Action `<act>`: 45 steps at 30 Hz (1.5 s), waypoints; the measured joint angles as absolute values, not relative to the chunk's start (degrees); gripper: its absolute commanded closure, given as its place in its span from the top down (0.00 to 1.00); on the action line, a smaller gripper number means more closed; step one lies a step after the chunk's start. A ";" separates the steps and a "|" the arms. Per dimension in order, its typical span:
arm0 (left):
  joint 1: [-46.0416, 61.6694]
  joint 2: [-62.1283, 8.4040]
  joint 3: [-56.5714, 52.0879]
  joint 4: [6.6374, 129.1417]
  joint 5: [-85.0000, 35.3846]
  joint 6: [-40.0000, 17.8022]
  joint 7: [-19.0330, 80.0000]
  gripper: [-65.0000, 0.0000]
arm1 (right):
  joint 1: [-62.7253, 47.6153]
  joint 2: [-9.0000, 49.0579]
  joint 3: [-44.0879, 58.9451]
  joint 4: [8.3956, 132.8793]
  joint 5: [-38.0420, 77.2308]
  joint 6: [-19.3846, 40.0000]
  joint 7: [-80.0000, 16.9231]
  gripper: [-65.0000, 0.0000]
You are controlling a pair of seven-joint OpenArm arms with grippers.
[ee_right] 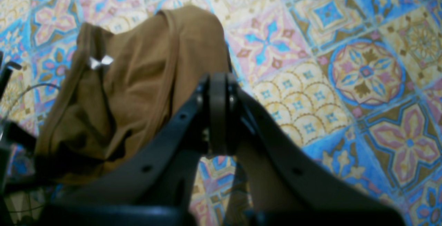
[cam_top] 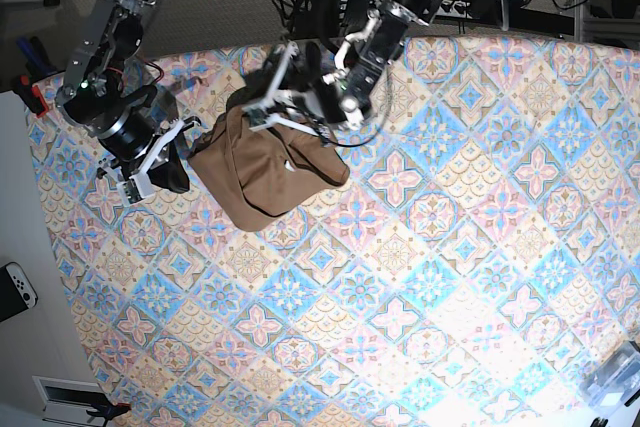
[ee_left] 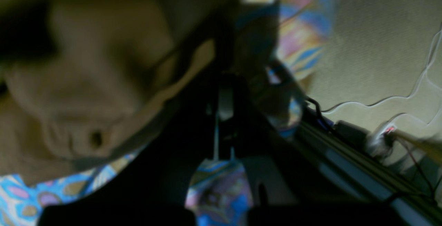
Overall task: Layout the t-shirt on the table in an organized manner, then fold the t-shirt properly
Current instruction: 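Press and square the folded bundle with the left gripper against the right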
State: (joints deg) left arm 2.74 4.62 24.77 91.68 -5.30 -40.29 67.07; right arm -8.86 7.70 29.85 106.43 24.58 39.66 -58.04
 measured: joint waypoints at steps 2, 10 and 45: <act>2.24 4.47 21.45 91.59 -5.10 -40.34 66.59 0.00 | -9.10 7.75 29.85 106.43 24.36 39.68 -58.26 0.00; -1.13 3.01 7.22 91.39 -3.79 -40.27 66.89 0.00 | -9.08 7.64 29.52 106.43 24.38 39.68 -58.26 0.00; 1.41 1.26 14.33 103.15 0.51 -39.92 80.14 0.00 | -11.86 7.92 29.78 106.43 24.23 39.68 -58.24 0.00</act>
State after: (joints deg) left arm 1.41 1.26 14.33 103.15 0.51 -39.92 80.14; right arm -11.86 7.92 29.78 106.43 24.23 39.68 -58.24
